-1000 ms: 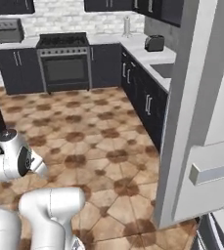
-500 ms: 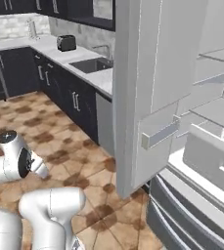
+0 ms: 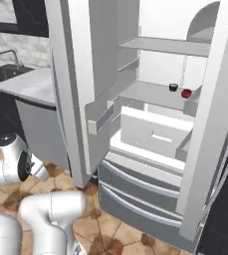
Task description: Pick the pear and banana from the fridge and place them on the plate next to the blender to make a fruit smoothie.
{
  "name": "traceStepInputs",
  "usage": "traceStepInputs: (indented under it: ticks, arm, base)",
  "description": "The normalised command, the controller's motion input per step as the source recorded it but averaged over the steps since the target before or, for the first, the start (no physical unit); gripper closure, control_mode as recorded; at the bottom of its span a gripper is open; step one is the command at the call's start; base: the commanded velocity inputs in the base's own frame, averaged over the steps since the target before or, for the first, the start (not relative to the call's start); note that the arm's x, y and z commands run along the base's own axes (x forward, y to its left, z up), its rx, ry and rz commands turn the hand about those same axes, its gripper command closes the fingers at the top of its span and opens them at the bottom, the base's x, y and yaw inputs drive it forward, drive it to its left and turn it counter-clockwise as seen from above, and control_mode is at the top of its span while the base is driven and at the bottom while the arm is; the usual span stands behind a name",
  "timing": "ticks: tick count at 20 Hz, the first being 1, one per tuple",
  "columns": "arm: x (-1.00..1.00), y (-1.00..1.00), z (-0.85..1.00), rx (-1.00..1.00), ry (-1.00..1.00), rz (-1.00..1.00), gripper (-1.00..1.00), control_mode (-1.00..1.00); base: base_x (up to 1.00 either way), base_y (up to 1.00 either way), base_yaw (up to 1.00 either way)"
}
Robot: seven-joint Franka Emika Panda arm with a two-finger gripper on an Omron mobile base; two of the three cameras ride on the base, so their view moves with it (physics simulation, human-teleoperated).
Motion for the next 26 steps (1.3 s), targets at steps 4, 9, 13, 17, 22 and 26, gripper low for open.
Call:
traceStepInputs:
  ticks: [4,9,13,17,22,26]
  arm:
    - [0.00,0.00,0.00,0.00,0.00,0.00,-1.00,1.00]
    - [0.00,0.00,0.00,0.00,0.00,0.00,-1.00,1.00]
    - [0.00,0.00,0.00,0.00,0.00,0.00,-1.00,1.00]
    - [0.00,0.00,0.00,0.00,0.00,0.00,-1.00,1.00]
    - [0.00,0.00,0.00,0.00,0.00,0.00,-1.00,1.00]
    - [0.00,0.00,0.00,0.00,0.00,0.00,-1.00,1.00]
  base:
    - [-0.54,-0.58,-0.49]
    - [-0.19,-0.69,-0.44]
    - [0.35,-0.33,-0.29]
    - [0.66,0.28,-0.27]
    - [0.51,0.49,-0.21]
    - [0.21,0.51,-0.14]
